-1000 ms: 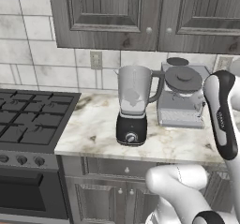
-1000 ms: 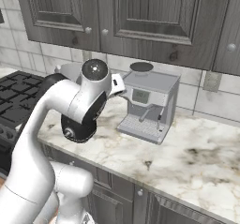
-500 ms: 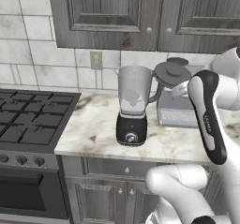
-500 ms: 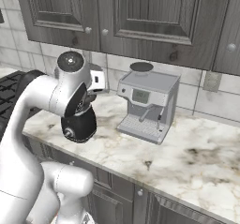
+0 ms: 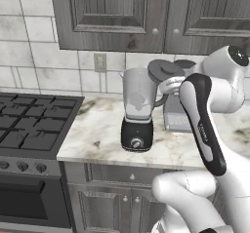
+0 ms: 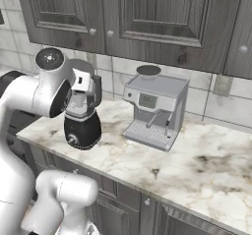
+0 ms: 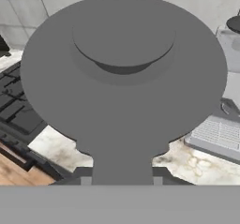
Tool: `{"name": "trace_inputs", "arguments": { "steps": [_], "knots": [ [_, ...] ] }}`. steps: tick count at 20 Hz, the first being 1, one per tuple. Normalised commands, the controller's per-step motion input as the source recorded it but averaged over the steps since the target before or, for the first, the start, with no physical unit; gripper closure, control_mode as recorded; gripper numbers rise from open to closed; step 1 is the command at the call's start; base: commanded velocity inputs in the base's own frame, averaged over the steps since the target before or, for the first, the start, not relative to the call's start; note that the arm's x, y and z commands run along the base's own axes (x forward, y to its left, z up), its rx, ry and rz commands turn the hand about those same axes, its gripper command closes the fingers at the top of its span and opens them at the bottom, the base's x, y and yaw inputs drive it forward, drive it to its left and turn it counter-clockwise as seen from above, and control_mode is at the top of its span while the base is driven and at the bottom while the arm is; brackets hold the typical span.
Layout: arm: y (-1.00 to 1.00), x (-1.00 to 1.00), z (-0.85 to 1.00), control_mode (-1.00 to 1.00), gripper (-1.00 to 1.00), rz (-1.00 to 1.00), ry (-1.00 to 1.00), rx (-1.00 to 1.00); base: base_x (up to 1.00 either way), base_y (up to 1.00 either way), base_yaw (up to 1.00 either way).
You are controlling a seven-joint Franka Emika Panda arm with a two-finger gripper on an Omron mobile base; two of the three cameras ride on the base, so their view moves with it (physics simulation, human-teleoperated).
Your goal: Grab the lemon wedge and garlic from the fridge, place them in the blender, close the lid, and turn on the blender to create a marinade.
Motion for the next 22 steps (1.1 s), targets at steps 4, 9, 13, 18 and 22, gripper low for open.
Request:
{"name": "trace_inputs", "arguments": {
  "steps": [4,9,13,18,22],
  "knots": [
    [0.33,0.09,0.23,-1.00,1.00,0.00,0.13,0.00,0.00,0.00,0.00],
    [0.22,0.20,0.00,-1.00,1.00,0.00,0.17,-0.06,0.00,0.00,0.00],
    [0.16,0.29,0.00,-1.00,1.00,0.00,0.10,-0.06,0.00,0.00,0.00],
    [0.02,0.35,0.00,-1.00,1.00,0.00,0.00,-0.03,0.00,0.00,0.00],
    [0.00,0.34,0.00,-1.00,1.00,-0.01,0.00,-0.03,0.00,0.00,0.00]
  ]
}}
